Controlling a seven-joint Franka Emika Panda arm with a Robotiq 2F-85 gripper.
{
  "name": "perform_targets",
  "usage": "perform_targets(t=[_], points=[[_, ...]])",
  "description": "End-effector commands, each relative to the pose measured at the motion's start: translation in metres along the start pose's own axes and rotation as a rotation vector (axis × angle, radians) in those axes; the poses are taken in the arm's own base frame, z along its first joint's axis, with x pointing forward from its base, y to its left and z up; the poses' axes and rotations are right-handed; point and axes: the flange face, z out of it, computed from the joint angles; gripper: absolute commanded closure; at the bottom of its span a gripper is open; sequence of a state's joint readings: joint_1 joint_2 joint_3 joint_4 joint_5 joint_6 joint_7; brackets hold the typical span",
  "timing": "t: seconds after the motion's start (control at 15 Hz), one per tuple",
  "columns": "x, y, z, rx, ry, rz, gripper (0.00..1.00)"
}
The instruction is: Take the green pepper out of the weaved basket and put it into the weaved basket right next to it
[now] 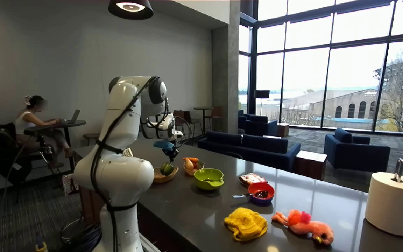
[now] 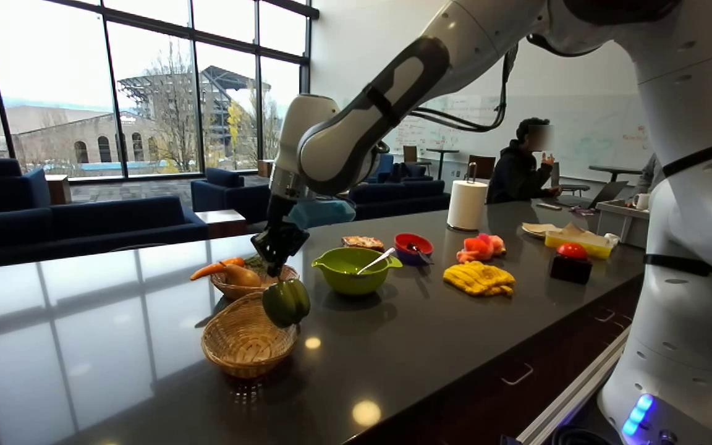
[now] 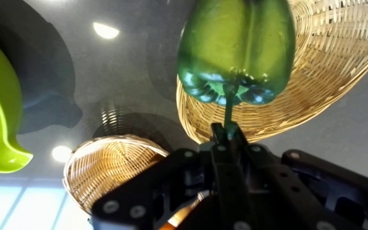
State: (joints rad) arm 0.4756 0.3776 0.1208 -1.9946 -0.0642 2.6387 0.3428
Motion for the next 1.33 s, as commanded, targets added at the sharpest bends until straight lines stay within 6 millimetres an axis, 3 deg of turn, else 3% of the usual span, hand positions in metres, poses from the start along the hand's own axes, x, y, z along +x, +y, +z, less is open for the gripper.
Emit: perform_targets(t=[0.0,0.47,1.27], points=[[-0.002,-0.005,-0.019,-0.005,0.041,-0.078,0.98],[-0.004,-0.028,-0.018,0.017,0.031,-0.151,0.98],[0.003,-0.042,-0.006,0.097,0.040,-0.343,0.98]])
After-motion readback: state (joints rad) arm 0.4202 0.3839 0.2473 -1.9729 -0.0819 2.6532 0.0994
